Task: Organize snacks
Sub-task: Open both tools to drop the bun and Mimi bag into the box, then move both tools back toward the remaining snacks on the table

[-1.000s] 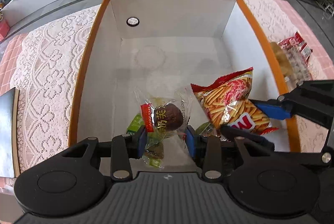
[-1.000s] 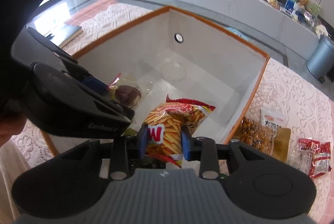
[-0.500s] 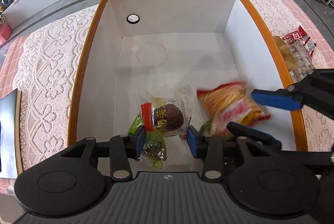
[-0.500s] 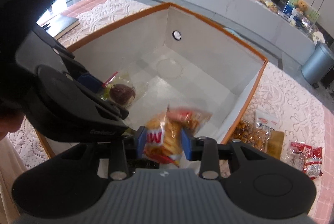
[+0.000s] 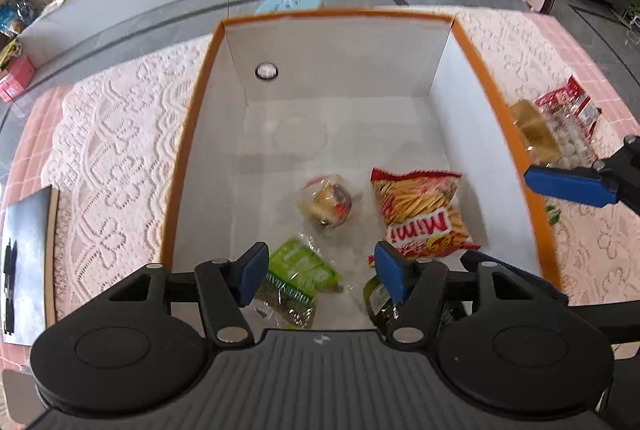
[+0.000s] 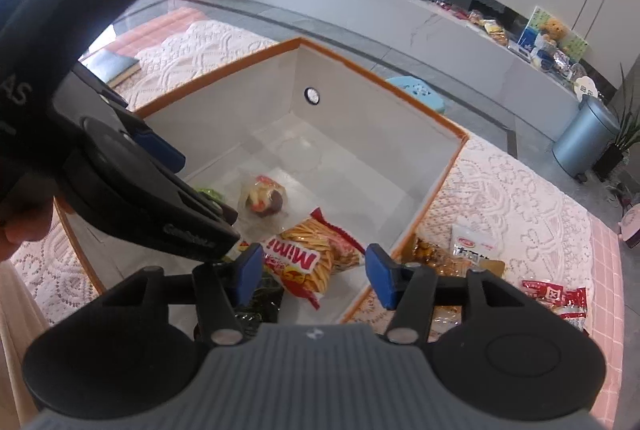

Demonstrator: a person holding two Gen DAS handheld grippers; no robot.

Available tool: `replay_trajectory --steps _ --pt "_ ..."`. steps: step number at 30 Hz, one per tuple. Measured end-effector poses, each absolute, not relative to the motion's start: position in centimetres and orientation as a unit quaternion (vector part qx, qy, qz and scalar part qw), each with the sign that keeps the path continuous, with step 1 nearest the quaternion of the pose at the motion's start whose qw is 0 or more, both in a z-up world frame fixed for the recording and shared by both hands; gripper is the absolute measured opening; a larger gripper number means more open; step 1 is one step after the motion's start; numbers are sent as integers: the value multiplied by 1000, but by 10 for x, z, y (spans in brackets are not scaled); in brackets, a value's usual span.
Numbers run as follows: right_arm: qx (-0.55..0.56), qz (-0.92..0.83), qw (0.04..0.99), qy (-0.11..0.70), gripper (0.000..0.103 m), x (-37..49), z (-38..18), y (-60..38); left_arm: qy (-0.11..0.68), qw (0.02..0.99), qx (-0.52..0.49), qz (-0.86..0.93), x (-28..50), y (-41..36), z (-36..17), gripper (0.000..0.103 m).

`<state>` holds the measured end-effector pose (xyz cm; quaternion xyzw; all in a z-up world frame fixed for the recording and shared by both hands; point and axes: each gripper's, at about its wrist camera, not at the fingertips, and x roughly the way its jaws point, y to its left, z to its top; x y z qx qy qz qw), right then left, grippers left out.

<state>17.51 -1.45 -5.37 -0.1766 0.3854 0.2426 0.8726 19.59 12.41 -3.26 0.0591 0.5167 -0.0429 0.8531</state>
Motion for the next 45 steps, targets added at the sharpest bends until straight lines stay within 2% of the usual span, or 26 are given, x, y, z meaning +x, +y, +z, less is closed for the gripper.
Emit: replay_trajectory --steps 2,5,16,21,27,32,45 --pt "-169 235 879 379 56 172 -49 -19 503 861 60 -41 192 122 -24 72" --pt "-142 235 893 356 63 165 -38 -33 476 877 61 -35 185 116 -9 72" --pt "-29 168 951 258 64 124 -6 -112 343 935 59 -68 138 67 42 72" --pt "16 105 967 232 68 101 -4 -153 314 943 63 -88 120 38 47 72" --pt "48 40 970 237 73 83 -17 -194 327 937 27 -119 113 6 34 72" --pt "68 12 967 245 73 74 -34 -231 360 922 3 -143 109 -20 12 72" --pt "70 -9 958 278 72 71 -85 -269 368 919 42 -138 100 -51 -26 72"
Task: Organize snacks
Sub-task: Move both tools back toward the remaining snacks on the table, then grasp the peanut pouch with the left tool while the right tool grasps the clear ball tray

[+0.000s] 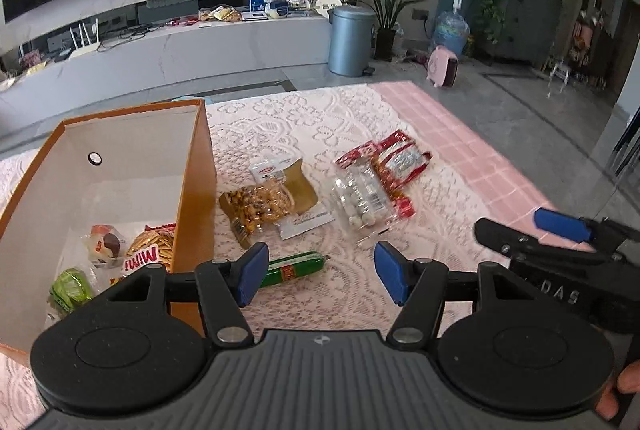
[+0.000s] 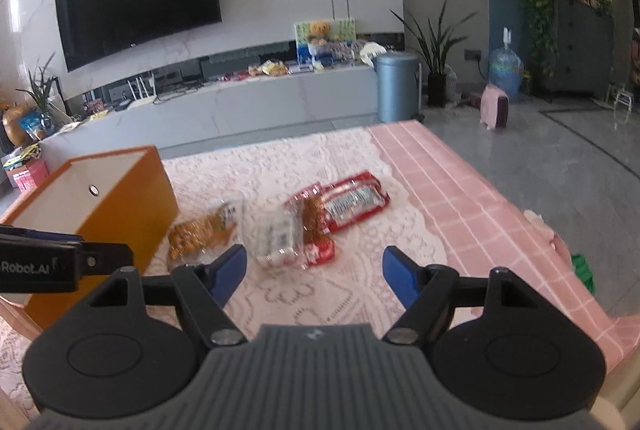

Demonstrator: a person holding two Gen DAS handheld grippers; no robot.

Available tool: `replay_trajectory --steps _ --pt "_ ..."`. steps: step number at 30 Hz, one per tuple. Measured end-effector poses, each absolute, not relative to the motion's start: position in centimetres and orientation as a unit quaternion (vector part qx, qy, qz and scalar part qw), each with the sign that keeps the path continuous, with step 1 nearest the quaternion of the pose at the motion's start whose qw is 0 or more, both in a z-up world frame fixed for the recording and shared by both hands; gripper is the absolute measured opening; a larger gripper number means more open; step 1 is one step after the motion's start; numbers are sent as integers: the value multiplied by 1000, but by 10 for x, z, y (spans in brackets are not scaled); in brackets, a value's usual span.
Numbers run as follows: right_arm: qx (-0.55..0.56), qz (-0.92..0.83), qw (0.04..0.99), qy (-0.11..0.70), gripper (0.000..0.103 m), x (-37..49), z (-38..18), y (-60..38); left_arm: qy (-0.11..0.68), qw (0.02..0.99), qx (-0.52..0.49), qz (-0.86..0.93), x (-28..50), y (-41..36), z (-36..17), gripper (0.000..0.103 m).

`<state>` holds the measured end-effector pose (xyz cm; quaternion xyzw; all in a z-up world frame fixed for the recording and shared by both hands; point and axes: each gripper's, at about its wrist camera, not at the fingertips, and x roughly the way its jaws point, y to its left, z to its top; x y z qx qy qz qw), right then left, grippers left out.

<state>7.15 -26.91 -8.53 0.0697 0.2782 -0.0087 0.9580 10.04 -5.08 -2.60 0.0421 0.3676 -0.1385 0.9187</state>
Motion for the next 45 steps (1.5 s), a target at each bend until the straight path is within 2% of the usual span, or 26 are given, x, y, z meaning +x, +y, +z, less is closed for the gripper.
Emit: replay_trajectory --steps 4,8,14,26,35,40,45 --pt "71 -16 953 294 72 77 -99 -275 372 915 63 -143 107 -52 -33 72" --pt "89 -10 946 311 65 84 -105 -280 382 909 87 -145 119 -55 -40 71" --pt "80 -4 940 333 65 110 -111 -289 404 897 87 -157 146 -62 -46 65" --pt "52 68 918 388 63 182 -130 -281 451 868 178 -102 209 -98 -81 65" --pt "-12 121 911 393 69 223 -151 -251 462 834 280 -111 226 -101 -98 66" --pt "-39 116 919 374 81 231 -160 -240 446 806 369 -125 226 -110 -108 66" --pt "-60 119 922 363 82 234 -169 -232 431 775 445 -123 228 -119 -122 67"
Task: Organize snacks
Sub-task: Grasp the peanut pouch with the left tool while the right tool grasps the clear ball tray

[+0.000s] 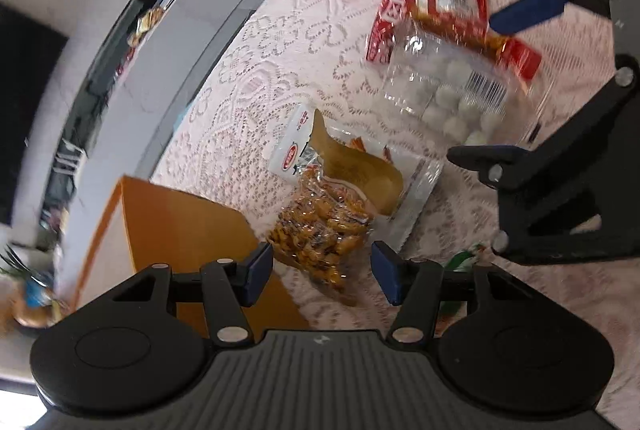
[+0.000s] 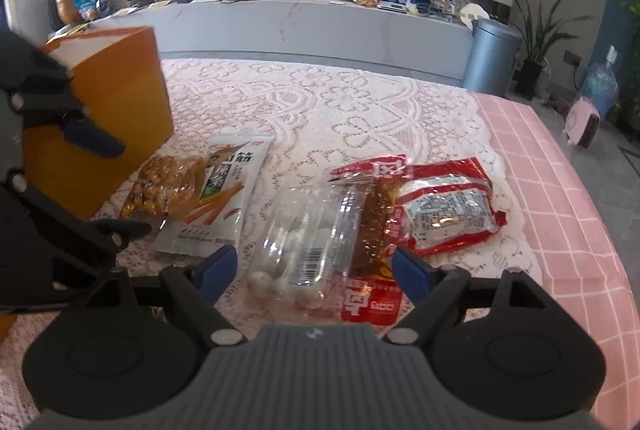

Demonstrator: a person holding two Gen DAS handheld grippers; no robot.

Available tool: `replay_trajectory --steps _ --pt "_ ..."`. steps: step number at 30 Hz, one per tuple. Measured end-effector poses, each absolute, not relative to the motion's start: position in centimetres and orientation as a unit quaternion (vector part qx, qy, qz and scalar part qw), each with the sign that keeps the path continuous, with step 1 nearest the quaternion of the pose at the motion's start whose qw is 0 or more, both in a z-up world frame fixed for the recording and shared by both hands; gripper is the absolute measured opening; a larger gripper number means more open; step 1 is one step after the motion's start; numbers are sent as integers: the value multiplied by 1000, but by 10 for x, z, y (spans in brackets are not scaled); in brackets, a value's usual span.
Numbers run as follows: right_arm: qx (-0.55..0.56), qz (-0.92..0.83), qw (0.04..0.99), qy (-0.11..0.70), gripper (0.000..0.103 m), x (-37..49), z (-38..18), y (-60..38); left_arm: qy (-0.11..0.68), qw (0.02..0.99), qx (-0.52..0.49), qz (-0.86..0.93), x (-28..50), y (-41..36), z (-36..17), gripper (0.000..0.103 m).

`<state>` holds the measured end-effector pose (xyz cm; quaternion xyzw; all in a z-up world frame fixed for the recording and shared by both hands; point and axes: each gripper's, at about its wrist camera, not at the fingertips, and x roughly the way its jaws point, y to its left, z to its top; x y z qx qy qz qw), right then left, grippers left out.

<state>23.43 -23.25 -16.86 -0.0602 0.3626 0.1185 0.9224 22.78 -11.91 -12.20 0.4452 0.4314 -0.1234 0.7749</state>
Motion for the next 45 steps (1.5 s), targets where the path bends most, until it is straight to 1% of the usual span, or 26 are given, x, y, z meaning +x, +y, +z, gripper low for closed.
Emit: replay_trajectory --steps 5,6,7,9,11,15,19,20,22,24,25,26,27,31,32,35,40,41,43,44,45 --pt "-64 118 918 374 82 239 -180 -232 446 760 458 -117 238 -118 -132 69" --pt "-59 119 918 373 80 239 -181 -234 449 759 457 -116 240 -117 -134 69" --pt "-55 119 919 372 76 239 -181 -235 450 759 456 -115 242 -116 -135 69" --pt "-56 118 920 369 58 237 -179 -236 452 757 458 -116 243 -115 -137 69" --pt "-56 112 921 369 57 237 -179 -236 452 753 463 -116 245 -115 -139 69" --pt "-38 115 918 377 55 236 -176 -243 447 741 487 -119 246 -122 -141 74" --pt "-10 119 914 388 55 231 -174 -253 436 735 504 -125 253 -125 -144 77" --pt "-7 118 913 390 55 230 -175 -255 433 735 507 -125 254 -126 -145 80" --pt "-3 117 912 394 55 229 -176 -257 431 732 512 -131 256 -126 -145 80" --pt "-2 117 910 397 55 229 -177 -257 428 729 515 -141 257 -126 -146 77" --pt "-4 117 910 398 55 229 -177 -256 433 729 509 -146 259 -125 -145 72" --pt "-7 117 910 397 55 229 -177 -256 447 730 493 -156 261 -123 -143 54" --pt "-8 118 910 397 55 229 -177 -255 462 731 475 -163 263 -123 -141 46" --pt "-6 119 910 396 55 228 -177 -256 456 740 470 -153 262 -122 -143 44" --pt "-6 119 910 396 55 228 -176 -257 454 744 466 -151 260 -122 -143 41" --pt "-8 118 911 395 55 226 -176 -257 442 761 453 -142 252 -118 -137 38" --pt "-3 117 910 397 55 223 -174 -260 442 792 399 -136 245 -111 -119 36" --pt "0 116 910 398 55 222 -173 -262 442 798 386 -136 243 -109 -114 32" --pt "12 115 909 400 55 219 -172 -267 433 807 376 -138 236 -109 -106 31" --pt "19 114 908 402 55 217 -171 -269 432 811 368 -140 232 -108 -101 27" --pt "28 112 907 406 55 216 -171 -273 430 816 359 -141 229 -107 -97 27"
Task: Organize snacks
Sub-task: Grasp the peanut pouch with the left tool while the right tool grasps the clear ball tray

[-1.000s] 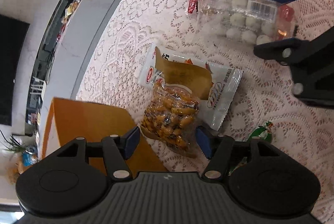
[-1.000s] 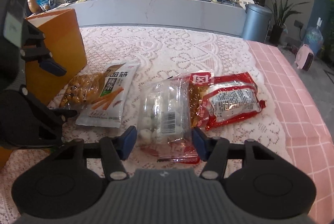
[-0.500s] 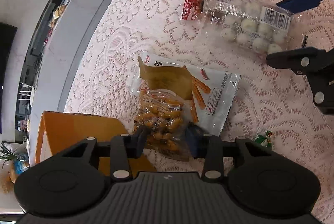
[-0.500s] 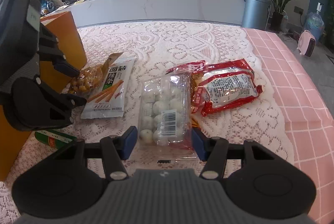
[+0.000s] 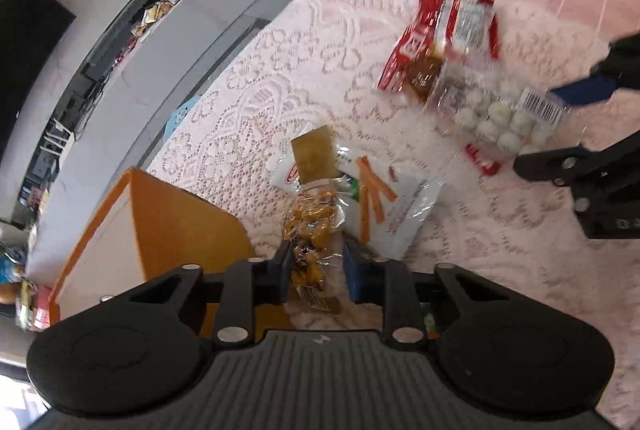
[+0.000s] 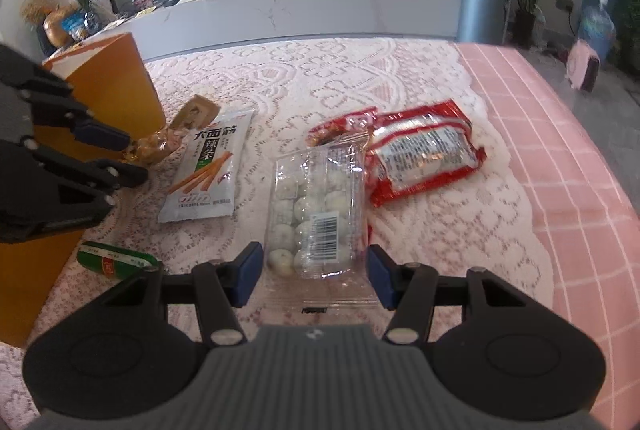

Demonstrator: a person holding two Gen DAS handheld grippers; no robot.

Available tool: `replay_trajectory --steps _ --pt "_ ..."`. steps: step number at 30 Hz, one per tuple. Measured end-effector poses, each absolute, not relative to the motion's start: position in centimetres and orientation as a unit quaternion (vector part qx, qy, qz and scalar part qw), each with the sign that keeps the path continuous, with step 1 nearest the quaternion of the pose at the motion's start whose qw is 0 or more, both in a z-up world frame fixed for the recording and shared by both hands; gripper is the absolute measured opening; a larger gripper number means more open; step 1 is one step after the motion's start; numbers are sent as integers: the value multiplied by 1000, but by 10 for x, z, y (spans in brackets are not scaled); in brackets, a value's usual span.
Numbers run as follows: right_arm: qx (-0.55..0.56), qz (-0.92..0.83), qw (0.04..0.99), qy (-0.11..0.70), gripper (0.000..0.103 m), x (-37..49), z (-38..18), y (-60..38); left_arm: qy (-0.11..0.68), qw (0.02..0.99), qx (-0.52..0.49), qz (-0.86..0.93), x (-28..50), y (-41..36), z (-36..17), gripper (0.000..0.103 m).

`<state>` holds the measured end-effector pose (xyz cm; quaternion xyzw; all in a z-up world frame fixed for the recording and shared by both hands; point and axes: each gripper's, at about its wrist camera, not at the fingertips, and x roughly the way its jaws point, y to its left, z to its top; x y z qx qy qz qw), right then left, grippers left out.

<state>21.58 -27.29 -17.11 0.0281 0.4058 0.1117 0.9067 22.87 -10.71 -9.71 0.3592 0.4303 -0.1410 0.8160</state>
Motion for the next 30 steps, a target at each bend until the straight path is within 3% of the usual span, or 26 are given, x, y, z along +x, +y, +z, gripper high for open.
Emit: replay_trajectory --steps 1,2,3,14,16,20,30 --pt "36 110 905 408 55 215 -171 -276 428 821 351 -142 225 -106 -93 19" --pt "47 109 904 411 55 214 -171 -279 425 825 344 -145 221 -106 -88 5" --pt "55 108 903 413 55 214 -170 -282 423 828 338 -147 217 -106 -83 0" --pt "96 98 895 424 55 203 -168 -294 408 834 330 -168 196 -111 -59 1" --pt "98 97 895 424 55 203 -168 -295 404 828 351 -170 195 -113 -65 12" --pt "95 92 896 424 56 203 -169 -296 411 811 379 -172 196 -112 -78 49" --pt "99 95 888 439 57 209 -175 -297 438 774 414 -190 221 -124 -105 71"
